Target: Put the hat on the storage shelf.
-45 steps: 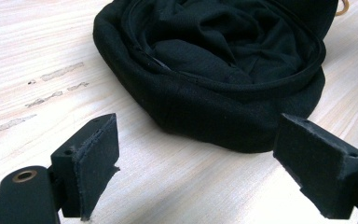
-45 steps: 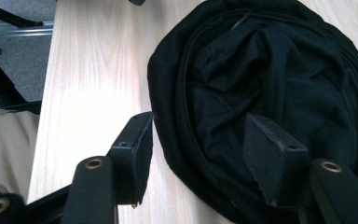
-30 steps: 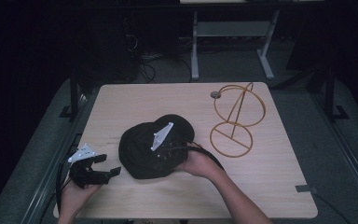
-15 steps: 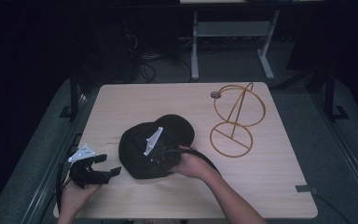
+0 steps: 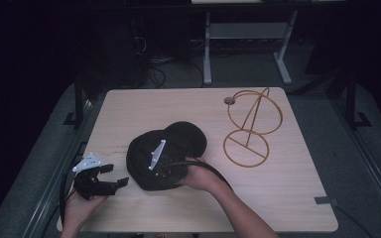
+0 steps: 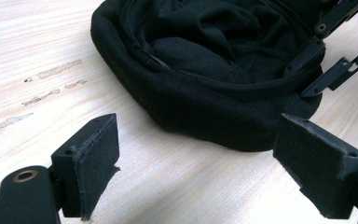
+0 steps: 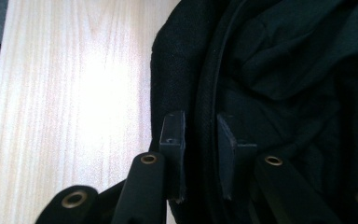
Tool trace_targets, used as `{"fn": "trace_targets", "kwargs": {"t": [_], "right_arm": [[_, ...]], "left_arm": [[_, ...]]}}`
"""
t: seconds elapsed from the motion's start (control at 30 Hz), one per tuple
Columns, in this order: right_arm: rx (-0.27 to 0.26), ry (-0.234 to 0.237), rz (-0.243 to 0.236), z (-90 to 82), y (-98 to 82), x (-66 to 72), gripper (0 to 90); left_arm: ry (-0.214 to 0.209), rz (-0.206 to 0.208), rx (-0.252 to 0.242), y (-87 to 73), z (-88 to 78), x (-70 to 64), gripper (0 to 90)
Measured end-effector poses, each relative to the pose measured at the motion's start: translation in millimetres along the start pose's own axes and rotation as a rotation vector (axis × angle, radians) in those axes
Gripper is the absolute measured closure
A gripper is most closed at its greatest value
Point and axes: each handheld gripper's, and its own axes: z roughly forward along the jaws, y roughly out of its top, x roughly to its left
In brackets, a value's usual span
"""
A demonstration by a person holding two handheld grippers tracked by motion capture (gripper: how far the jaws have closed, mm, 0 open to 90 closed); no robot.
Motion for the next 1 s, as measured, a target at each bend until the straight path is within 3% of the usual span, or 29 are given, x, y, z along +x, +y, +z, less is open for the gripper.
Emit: {"fn": "trace_targets", "kwargs": {"t": [0.1, 0.37, 0.73, 0.97, 1.0], "right_arm": [[0.028, -0.012, -0.012, 6.0, 0.8, 2.7, 76.5], [0.019, -0.022, -0.022, 3.5, 1.5, 2.8, 80.4], [-0.091, -0.009, 0.01, -24.8, 3.0, 7.0, 80.4], [-0.17, -0.023, 0.036, -52.2, -0.7, 5.2, 80.4], [-0.188, -0.038, 0.036, -64.4, -1.4, 3.9, 80.3]], "left_arm": [[0.0, 0.003, -0.001, 0.9, -0.5, -1.1, 13.6], [0.001, -0.004, -0.003, 0.3, -1.4, 0.4, 13.7], [-0.014, -0.003, -0.019, 1.5, -1.3, -1.0, 13.8], [-0.043, 0.034, -0.038, 4.7, -0.4, -5.8, 13.7], [-0.055, 0.04, -0.054, 6.5, -0.6, -8.5, 13.7]]}}
